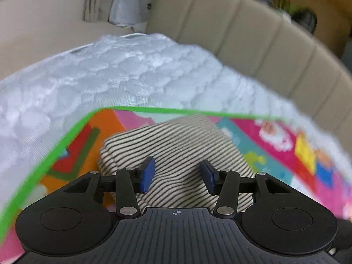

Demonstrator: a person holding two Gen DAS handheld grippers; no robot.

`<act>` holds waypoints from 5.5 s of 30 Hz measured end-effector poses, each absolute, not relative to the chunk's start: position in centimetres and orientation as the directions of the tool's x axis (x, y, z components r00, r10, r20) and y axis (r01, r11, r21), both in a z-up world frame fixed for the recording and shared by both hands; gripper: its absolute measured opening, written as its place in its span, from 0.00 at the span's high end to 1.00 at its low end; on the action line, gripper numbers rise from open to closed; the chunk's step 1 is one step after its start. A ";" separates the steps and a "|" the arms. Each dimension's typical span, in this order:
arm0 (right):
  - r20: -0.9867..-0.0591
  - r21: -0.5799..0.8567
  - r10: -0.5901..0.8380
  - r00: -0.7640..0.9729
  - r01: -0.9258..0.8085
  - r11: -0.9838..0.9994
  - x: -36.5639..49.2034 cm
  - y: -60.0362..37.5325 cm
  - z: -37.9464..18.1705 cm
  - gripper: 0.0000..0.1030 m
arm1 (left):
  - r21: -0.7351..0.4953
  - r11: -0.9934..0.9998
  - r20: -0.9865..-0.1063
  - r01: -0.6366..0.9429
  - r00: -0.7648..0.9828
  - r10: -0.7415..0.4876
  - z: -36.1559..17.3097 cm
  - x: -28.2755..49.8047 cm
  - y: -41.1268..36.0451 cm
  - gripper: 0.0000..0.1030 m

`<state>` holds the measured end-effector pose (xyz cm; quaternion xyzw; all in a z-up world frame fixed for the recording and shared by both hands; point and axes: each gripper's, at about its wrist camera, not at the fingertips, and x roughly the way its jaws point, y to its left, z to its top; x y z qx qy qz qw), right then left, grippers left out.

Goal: Fold clothes

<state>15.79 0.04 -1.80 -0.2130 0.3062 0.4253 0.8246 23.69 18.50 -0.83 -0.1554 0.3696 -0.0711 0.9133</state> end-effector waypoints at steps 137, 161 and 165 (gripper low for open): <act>-0.611 0.013 0.514 0.602 -0.641 0.767 9.2 -16.9 -8.3 0.00 | 0.021 0.967 -0.651 -0.255 0.730 0.207 -5.9 1.0 4.7 0.00; -0.611 0.010 0.515 0.601 -0.645 0.764 9.3 -17.1 -8.3 0.00 | 0.021 0.967 -0.650 -0.254 0.732 0.207 -5.9 1.0 4.7 0.00; -0.611 0.011 0.516 0.600 -0.645 0.764 9.3 -17.0 -8.3 0.00 | 0.020 0.967 -0.650 -0.254 0.732 0.205 -5.9 1.0 4.7 0.00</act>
